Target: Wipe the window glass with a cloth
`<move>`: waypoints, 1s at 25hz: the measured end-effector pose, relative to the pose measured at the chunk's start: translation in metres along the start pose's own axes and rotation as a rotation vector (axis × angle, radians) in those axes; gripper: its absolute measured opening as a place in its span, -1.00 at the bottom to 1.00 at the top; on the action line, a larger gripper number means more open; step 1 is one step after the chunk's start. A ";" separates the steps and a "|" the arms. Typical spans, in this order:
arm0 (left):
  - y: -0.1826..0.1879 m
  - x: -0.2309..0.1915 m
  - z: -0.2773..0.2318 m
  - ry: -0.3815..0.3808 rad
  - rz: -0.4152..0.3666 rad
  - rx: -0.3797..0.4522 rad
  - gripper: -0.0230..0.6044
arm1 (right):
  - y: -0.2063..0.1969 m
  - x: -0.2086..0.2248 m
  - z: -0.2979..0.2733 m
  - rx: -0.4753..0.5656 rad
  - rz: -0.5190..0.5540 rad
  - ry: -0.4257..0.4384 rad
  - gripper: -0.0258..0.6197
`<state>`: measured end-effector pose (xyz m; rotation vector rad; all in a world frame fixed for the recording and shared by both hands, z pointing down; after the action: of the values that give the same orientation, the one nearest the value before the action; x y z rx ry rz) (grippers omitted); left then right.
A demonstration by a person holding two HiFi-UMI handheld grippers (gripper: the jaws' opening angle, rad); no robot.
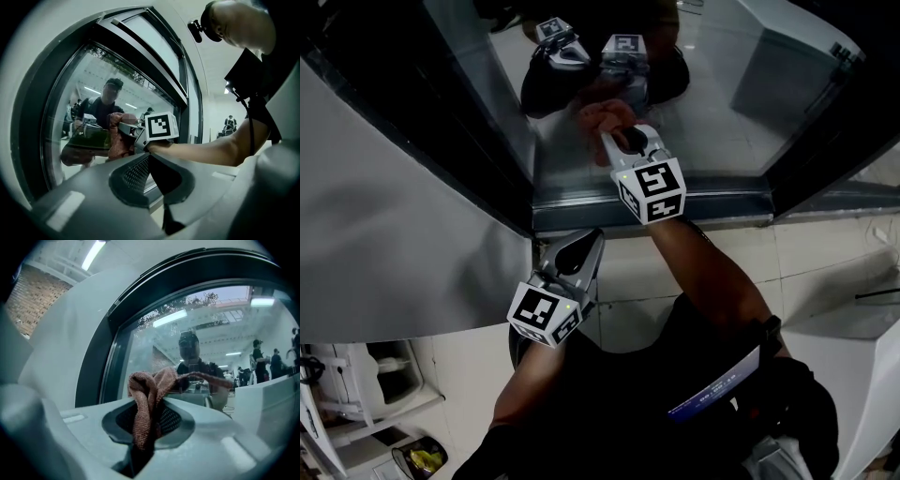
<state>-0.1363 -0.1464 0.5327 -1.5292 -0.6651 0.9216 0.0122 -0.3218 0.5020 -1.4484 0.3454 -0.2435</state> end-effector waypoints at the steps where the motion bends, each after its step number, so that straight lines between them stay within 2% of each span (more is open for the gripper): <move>1: -0.001 0.000 -0.002 -0.005 -0.001 -0.001 -0.87 | -0.001 0.005 0.002 -0.002 0.000 -0.006 -0.79; 16: -0.006 0.006 -0.045 -0.084 -0.013 -0.020 -0.87 | -0.016 0.101 0.054 -0.002 0.046 -0.150 -0.79; 25: -0.004 0.008 -0.065 -0.095 -0.013 -0.033 -0.87 | -0.021 0.149 0.080 -0.007 0.038 -0.229 -0.79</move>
<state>-0.0769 -0.1742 0.5362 -1.5156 -0.7608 0.9821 0.1810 -0.3053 0.5174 -1.4587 0.1869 -0.0446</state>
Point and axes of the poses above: the fingertips, and each gripper's own axes: z backward along the fingers, x to its right, y out of its top, the point moved 10 cm from there along z, backward along the fingers, and after that the axes turned 11 degrees about -y, right-handed, at the moved point
